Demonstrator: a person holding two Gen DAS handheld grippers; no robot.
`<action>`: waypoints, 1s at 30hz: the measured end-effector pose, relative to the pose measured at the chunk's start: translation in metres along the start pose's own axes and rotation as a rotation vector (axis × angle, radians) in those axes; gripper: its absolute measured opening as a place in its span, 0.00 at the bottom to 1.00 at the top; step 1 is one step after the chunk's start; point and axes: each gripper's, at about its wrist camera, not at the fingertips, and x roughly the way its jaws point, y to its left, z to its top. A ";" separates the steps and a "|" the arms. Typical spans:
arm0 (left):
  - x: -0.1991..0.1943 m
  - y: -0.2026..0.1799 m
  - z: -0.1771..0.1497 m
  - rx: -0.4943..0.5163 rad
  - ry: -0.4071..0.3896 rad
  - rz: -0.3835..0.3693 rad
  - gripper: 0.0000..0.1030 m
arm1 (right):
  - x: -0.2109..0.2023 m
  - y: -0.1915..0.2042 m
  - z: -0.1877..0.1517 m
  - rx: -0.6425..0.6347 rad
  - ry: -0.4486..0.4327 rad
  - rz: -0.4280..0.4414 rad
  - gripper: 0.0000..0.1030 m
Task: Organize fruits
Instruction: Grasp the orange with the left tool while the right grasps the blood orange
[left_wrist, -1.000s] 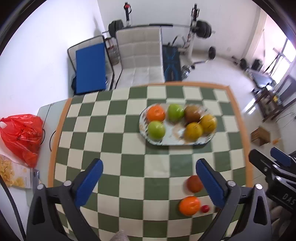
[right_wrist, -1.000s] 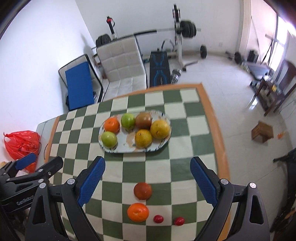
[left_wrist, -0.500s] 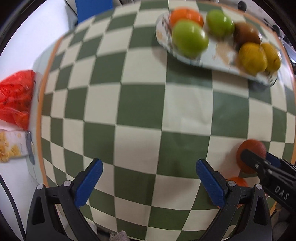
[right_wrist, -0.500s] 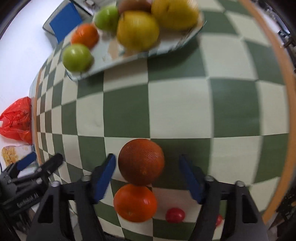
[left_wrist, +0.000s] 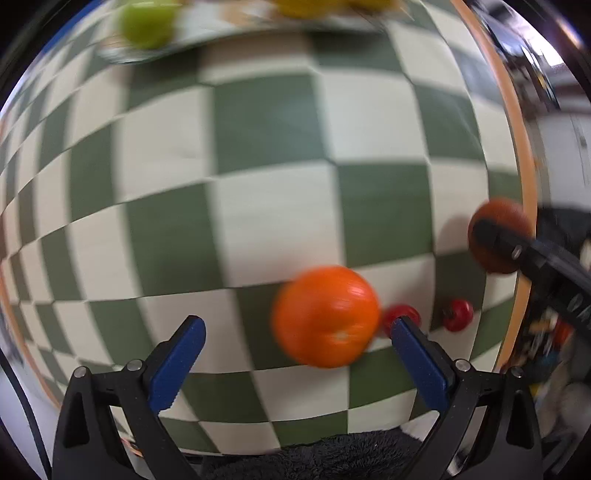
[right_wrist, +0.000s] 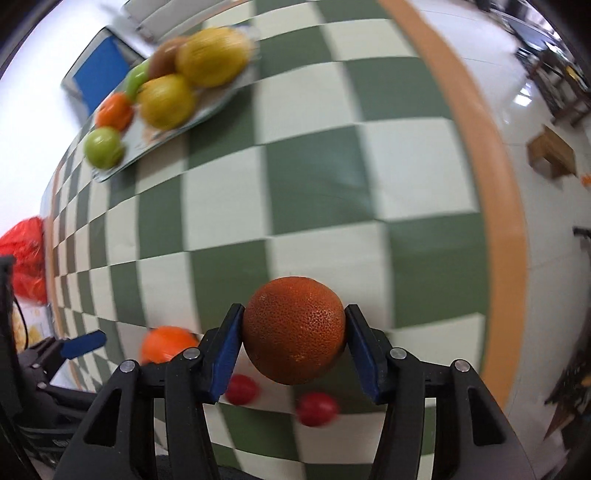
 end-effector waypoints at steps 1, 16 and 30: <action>0.006 -0.007 0.000 0.026 0.008 -0.005 0.99 | -0.002 -0.009 -0.003 0.021 -0.003 0.000 0.56; 0.010 0.052 -0.013 -0.116 -0.070 0.061 0.60 | 0.015 0.030 -0.007 -0.041 0.021 0.054 0.56; -0.070 0.061 0.012 -0.203 -0.179 -0.107 0.60 | 0.004 0.061 0.024 -0.040 -0.025 0.156 0.56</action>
